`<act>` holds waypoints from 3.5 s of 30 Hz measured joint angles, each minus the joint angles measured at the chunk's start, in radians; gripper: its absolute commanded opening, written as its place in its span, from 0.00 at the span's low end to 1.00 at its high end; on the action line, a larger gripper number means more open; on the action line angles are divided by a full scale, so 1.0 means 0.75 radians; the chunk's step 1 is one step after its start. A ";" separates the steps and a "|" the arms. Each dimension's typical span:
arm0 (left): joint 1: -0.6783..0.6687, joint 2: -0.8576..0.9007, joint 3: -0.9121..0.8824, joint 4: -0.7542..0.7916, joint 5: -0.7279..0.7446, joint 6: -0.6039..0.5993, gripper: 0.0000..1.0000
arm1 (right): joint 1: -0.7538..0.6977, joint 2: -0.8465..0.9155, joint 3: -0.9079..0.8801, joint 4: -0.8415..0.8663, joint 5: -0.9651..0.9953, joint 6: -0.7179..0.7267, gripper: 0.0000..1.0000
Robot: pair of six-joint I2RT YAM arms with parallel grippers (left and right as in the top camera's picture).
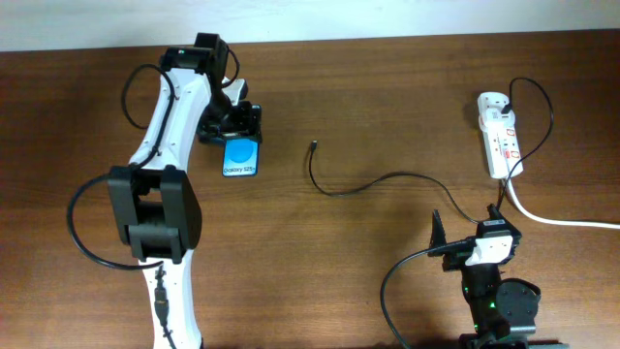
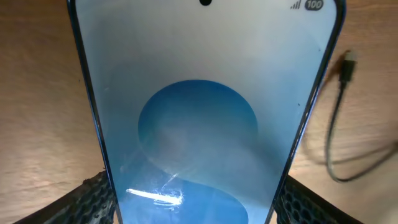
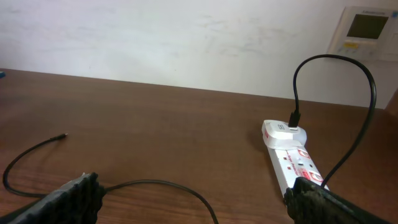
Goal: Plug charger to phone and switch on socket
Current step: 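Lower the left gripper and grasp the phone's bottom edge, then lift the phone with the left gripper toward the table center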
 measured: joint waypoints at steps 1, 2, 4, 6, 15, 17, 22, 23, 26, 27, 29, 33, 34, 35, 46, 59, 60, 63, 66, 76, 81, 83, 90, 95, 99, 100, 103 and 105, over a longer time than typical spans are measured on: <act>0.001 0.001 0.000 -0.005 0.039 -0.012 0.68 | 0.000 0.000 0.000 0.000 0.000 0.001 0.98; 0.001 0.001 0.000 -0.004 0.058 -0.020 0.67 | 0.000 0.000 0.000 0.000 0.000 0.001 0.98; 0.001 0.001 0.000 -0.003 0.156 -0.082 0.58 | 0.000 0.000 0.000 0.000 0.000 0.001 0.98; 0.000 0.000 0.000 -0.003 0.218 -0.126 0.48 | 0.000 0.000 0.000 0.000 0.000 0.001 0.98; 0.001 0.000 0.000 -0.005 0.568 -0.348 0.19 | 0.000 0.000 0.000 -0.001 0.025 0.000 0.98; 0.001 0.000 0.000 -0.006 0.657 -0.354 0.03 | 0.000 0.000 0.000 0.007 0.024 0.000 0.98; 0.001 0.001 0.000 -0.006 0.721 -0.416 0.00 | 0.000 0.000 -0.001 0.107 0.035 0.036 0.98; 0.001 0.001 0.000 -0.006 0.725 -0.452 0.00 | 0.000 0.000 -0.001 0.129 0.054 0.112 0.98; 0.001 0.000 0.000 -0.016 0.730 -0.600 0.00 | 0.000 0.000 -0.001 0.137 0.123 0.431 0.98; 0.001 0.001 0.000 -0.032 0.730 -0.665 0.00 | 0.000 0.000 -0.001 0.137 0.134 0.516 0.98; 0.001 0.000 0.000 -0.068 0.744 -0.771 0.00 | 0.000 0.001 -0.001 0.127 0.140 0.655 0.98; 0.001 0.001 0.001 -0.115 0.868 -0.843 0.00 | 0.000 0.086 0.048 0.015 0.144 0.730 0.98; 0.001 0.001 0.000 -0.117 0.902 -0.849 0.00 | 0.000 0.119 0.074 -0.006 0.144 0.737 0.99; 0.000 0.001 0.001 -0.119 0.943 -0.854 0.00 | 0.000 0.180 0.120 -0.017 0.144 0.741 0.98; 0.000 0.001 0.005 -0.240 1.366 -1.109 0.00 | 0.000 1.052 0.565 -0.174 -0.031 0.780 0.98; 0.001 0.001 0.005 -0.256 1.493 -1.182 0.00 | 0.000 1.383 0.613 -0.174 -0.329 0.793 0.99; 0.001 0.001 0.005 -0.255 1.493 -1.183 0.00 | 0.000 1.397 0.613 -0.162 -0.333 0.794 0.93; 0.000 0.001 0.005 -0.255 1.432 -1.207 0.00 | 0.000 1.407 0.614 -0.097 -0.418 0.797 0.92; 0.000 0.001 0.005 -0.213 1.157 -1.280 0.00 | 0.000 1.407 0.616 -0.056 -0.538 0.799 0.92; -0.129 0.001 0.005 -0.167 0.514 -1.362 0.00 | 0.187 1.559 0.814 0.015 -0.631 1.018 0.72; -0.195 0.001 0.005 -0.133 0.478 -1.367 0.00 | 0.355 1.798 0.844 0.219 -0.626 1.211 0.61; -0.208 0.001 0.005 -0.133 0.474 -1.367 0.00 | 0.407 1.828 0.845 0.256 -0.605 1.267 0.61; -0.212 0.001 0.005 -0.119 0.435 -1.438 0.00 | 0.488 1.832 0.845 0.346 -0.479 1.414 0.53; -0.258 0.001 0.005 -0.119 0.429 -1.452 0.00 | 0.531 1.832 0.845 0.401 -0.407 1.442 0.53; -0.303 0.001 0.005 -0.119 0.429 -1.452 0.00 | 0.548 1.840 0.845 0.406 -0.389 1.452 0.49; -0.316 0.001 0.005 -0.118 0.429 -1.452 0.00 | 0.552 1.850 0.845 0.406 -0.385 1.455 0.49; -0.341 0.001 0.005 -0.119 0.429 -1.453 0.00 | 0.553 1.868 0.845 0.406 -0.376 1.460 0.47; -0.358 0.001 0.005 -0.118 0.429 -1.457 0.00 | 0.553 1.875 0.845 0.406 -0.374 1.461 0.47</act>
